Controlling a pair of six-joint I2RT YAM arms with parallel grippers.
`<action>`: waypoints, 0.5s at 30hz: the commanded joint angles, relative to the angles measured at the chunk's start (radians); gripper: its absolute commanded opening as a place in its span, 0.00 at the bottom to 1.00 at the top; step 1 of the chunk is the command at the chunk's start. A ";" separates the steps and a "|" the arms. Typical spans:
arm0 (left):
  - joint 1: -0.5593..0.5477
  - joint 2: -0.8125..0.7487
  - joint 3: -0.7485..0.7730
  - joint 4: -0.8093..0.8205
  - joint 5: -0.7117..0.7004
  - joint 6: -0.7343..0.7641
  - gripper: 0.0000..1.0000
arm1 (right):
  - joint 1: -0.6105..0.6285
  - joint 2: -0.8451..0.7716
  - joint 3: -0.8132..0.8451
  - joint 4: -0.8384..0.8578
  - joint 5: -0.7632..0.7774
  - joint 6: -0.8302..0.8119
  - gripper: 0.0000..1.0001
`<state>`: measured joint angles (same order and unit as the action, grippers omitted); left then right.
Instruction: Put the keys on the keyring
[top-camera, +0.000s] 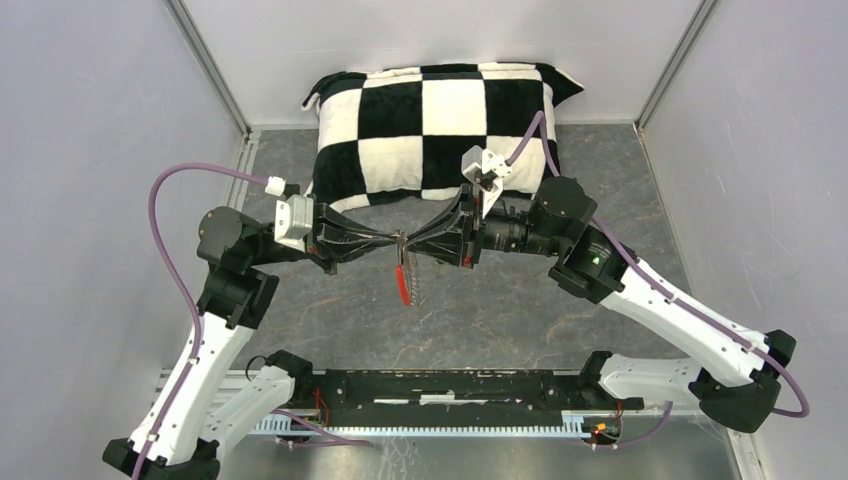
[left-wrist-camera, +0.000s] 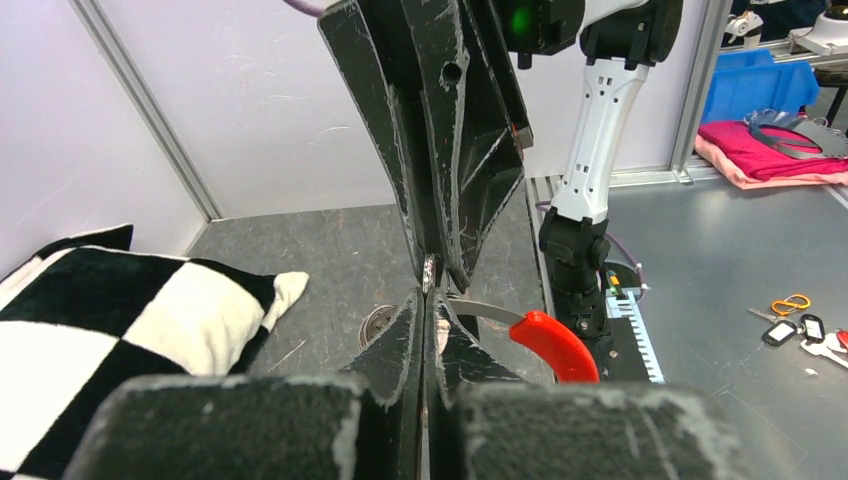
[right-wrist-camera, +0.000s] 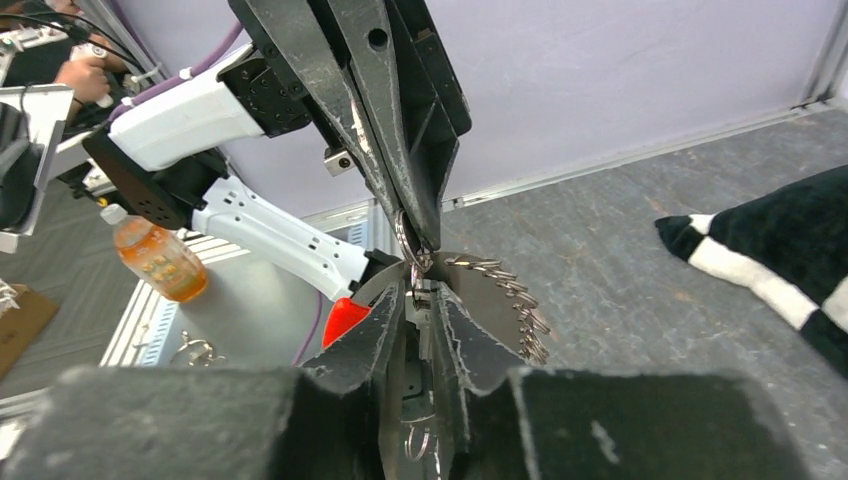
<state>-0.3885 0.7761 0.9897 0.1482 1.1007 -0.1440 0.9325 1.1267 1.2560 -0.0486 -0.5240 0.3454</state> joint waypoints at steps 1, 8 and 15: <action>-0.003 -0.017 0.023 0.039 0.004 -0.017 0.02 | -0.005 -0.002 -0.030 0.106 -0.039 0.048 0.15; -0.003 -0.029 0.015 0.022 0.029 0.008 0.02 | -0.006 0.005 -0.035 0.124 -0.048 0.063 0.00; -0.004 -0.028 0.013 0.021 0.035 0.020 0.02 | -0.006 0.025 -0.028 0.123 -0.077 0.085 0.00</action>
<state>-0.3885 0.7551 0.9897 0.1474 1.1095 -0.1429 0.9325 1.1385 1.2205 0.0296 -0.5781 0.4072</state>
